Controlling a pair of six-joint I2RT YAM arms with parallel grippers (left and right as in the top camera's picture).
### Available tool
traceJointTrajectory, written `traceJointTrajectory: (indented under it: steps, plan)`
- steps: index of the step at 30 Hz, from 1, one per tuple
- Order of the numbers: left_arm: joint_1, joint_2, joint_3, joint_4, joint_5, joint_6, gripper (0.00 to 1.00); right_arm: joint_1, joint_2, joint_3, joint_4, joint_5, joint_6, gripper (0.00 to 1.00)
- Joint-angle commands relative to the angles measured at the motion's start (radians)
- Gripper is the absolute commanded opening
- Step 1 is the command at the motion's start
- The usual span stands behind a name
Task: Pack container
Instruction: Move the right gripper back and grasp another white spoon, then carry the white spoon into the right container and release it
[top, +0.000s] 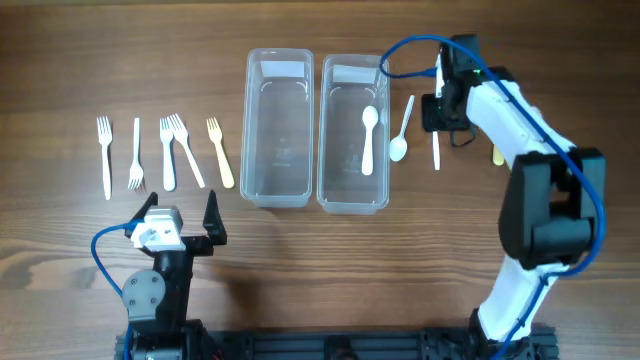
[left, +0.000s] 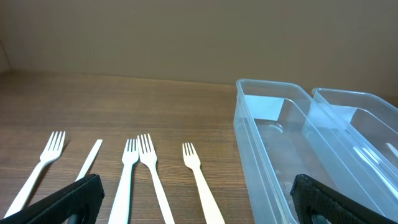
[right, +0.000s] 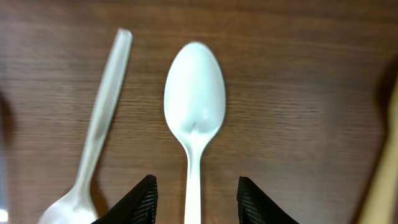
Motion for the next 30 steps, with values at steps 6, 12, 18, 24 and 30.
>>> traceJointTrajectory:
  steps: [6, 12, 18, 24, 30]
  plan:
    - [-0.007, -0.006, -0.006, 0.002, 0.016, 0.019, 1.0, 0.0, 0.114, -0.006, 0.007, -0.019, -0.009, 0.33]
    - [-0.007, -0.006, -0.006, 0.002, 0.016, 0.019, 1.0, 0.0, 0.12, -0.031, 0.013, -0.019, -0.004, 0.04]
    - [-0.007, -0.006, -0.006, 0.002, 0.016, 0.019, 1.0, 0.0, 0.043, 0.011, -0.057, 0.039, 0.017, 0.04]
    - [-0.007, -0.006, -0.006, 0.002, 0.016, 0.019, 1.0, 0.017, -0.209, 0.053, -0.101, 0.015, 0.044, 0.04]
    - [-0.007, -0.006, -0.006, 0.002, 0.016, 0.019, 1.0, 0.135, -0.446, 0.053, -0.095, -0.068, 0.106, 0.04]
